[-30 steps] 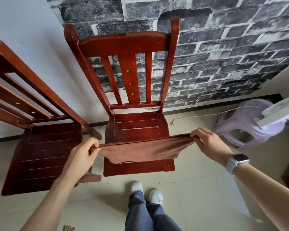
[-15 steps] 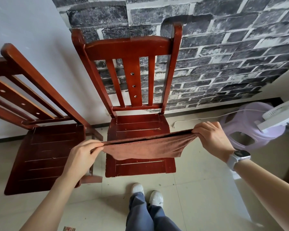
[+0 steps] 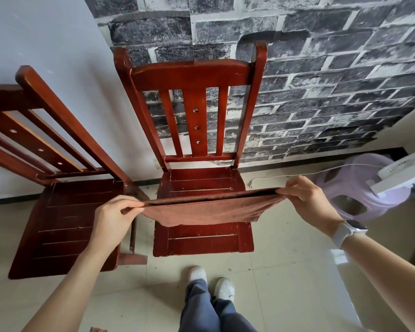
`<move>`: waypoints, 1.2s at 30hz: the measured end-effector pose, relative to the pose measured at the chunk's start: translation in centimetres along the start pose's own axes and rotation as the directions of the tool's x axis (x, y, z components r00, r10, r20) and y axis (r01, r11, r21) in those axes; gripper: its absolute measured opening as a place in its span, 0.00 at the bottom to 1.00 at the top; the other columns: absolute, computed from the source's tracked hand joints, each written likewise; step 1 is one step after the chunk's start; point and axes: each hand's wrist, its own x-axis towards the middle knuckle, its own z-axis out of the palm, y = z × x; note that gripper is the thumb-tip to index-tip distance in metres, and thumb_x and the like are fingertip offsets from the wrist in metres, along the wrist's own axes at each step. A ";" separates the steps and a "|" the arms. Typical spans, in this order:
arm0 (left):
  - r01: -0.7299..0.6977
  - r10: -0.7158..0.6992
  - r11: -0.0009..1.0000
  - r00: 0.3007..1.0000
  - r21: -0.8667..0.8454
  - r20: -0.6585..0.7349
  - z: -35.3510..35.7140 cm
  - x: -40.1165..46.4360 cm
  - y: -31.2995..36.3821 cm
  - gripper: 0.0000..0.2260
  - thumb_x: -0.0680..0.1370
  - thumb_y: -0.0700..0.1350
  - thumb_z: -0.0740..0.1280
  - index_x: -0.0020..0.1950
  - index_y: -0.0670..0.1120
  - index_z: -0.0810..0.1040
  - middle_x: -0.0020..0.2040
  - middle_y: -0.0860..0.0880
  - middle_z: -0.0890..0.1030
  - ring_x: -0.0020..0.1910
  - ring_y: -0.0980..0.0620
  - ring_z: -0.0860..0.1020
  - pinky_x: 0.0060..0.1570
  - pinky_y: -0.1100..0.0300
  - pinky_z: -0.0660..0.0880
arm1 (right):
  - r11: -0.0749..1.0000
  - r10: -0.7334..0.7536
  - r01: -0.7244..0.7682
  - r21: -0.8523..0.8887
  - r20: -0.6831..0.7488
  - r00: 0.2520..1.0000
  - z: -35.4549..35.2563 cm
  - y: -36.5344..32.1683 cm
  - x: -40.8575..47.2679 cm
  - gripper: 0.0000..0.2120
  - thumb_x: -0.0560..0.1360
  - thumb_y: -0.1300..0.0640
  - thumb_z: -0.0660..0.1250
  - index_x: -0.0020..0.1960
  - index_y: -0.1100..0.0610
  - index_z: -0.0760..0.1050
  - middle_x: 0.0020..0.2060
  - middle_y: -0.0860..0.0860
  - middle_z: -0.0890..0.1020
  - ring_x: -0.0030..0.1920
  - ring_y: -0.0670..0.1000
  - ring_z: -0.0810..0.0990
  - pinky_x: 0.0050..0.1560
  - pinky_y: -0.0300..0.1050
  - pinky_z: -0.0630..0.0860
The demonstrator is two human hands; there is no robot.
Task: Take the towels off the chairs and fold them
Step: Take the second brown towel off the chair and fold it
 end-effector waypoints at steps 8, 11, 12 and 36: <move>0.100 -0.100 0.995 0.995 -0.024 -0.006 -0.5 0.3 0.2 0.10 0.67 0.33 0.74 0.46 0.39 0.79 0.38 0.46 0.78 0.37 0.47 0.76 0.39 0.74 0.71 | 0.979 0.193 -0.197 0.059 0.067 0.979 -0.8 -1.1 0.2 0.11 0.70 0.68 0.68 0.52 0.62 0.78 0.41 0.53 0.76 0.43 0.54 0.76 0.50 0.47 0.73; 0.036 -0.038 0.999 0.997 0.031 0.070 -0.3 0.2 0.4 0.10 0.68 0.33 0.73 0.48 0.40 0.82 0.40 0.47 0.78 0.38 0.49 0.75 0.41 0.66 0.71 | 0.974 0.214 -0.219 0.058 0.077 0.974 -0.8 -1.0 -0.2 0.05 0.68 0.68 0.71 0.44 0.63 0.80 0.39 0.53 0.77 0.39 0.53 0.77 0.46 0.43 0.74; 0.038 -0.040 0.999 0.996 0.024 0.083 -0.2 0.1 0.4 0.08 0.68 0.33 0.72 0.46 0.39 0.83 0.42 0.47 0.78 0.39 0.50 0.76 0.41 0.68 0.70 | 0.970 0.228 -0.234 0.071 0.080 0.970 -0.8 -1.0 -0.4 0.04 0.67 0.68 0.71 0.42 0.63 0.80 0.38 0.52 0.76 0.38 0.52 0.77 0.44 0.38 0.73; 0.403 -0.377 0.899 0.911 -0.171 0.166 6.5 0.1 -5.7 0.04 0.74 0.34 0.65 0.48 0.37 0.77 0.43 0.46 0.78 0.41 0.52 0.75 0.39 0.79 0.67 | 0.854 0.496 -0.509 0.107 0.126 0.859 7.5 -1.0 -1.2 0.04 0.74 0.65 0.65 0.49 0.62 0.76 0.40 0.54 0.81 0.43 0.59 0.81 0.47 0.53 0.76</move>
